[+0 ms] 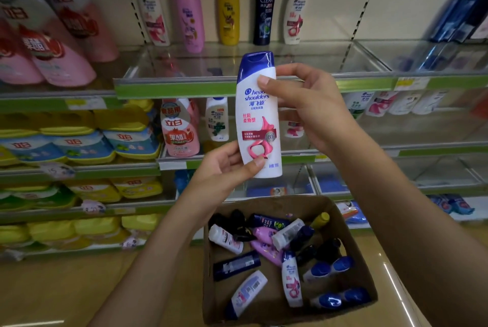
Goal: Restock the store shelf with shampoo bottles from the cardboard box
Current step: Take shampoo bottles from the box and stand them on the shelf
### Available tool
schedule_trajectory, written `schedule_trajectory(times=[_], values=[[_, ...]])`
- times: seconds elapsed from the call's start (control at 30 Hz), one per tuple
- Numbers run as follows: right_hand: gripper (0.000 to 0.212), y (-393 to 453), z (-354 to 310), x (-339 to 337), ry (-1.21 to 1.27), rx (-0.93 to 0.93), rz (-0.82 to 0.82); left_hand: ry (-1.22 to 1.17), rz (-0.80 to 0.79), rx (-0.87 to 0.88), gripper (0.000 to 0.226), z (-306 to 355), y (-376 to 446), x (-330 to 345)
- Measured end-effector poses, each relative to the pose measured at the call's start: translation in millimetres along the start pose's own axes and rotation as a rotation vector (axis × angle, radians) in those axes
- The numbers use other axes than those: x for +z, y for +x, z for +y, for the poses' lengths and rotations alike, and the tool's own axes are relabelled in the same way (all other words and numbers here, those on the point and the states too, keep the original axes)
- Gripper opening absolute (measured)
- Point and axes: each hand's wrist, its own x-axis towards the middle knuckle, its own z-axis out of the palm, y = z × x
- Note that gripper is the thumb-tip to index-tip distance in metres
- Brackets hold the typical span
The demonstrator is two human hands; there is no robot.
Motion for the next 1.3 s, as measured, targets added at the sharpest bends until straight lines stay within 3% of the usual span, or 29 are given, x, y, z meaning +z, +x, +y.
schedule_trajectory(times=[0.33,0.47,0.9,1.3], values=[[0.032,32,1,-21,0.032,0.006,-0.040,0.064,0.094,0.049,0.048,8,37,6],[0.029,55,0,-41,0.060,-0.020,-0.043,0.107,0.145,0.057,0.035,16,71,18],[0.038,147,1,-109,0.123,-0.157,0.002,0.204,0.098,0.086,0.027,44,195,51],[0.043,216,12,-138,0.218,-0.265,-0.019,0.422,0.152,0.165,0.037,63,288,50]])
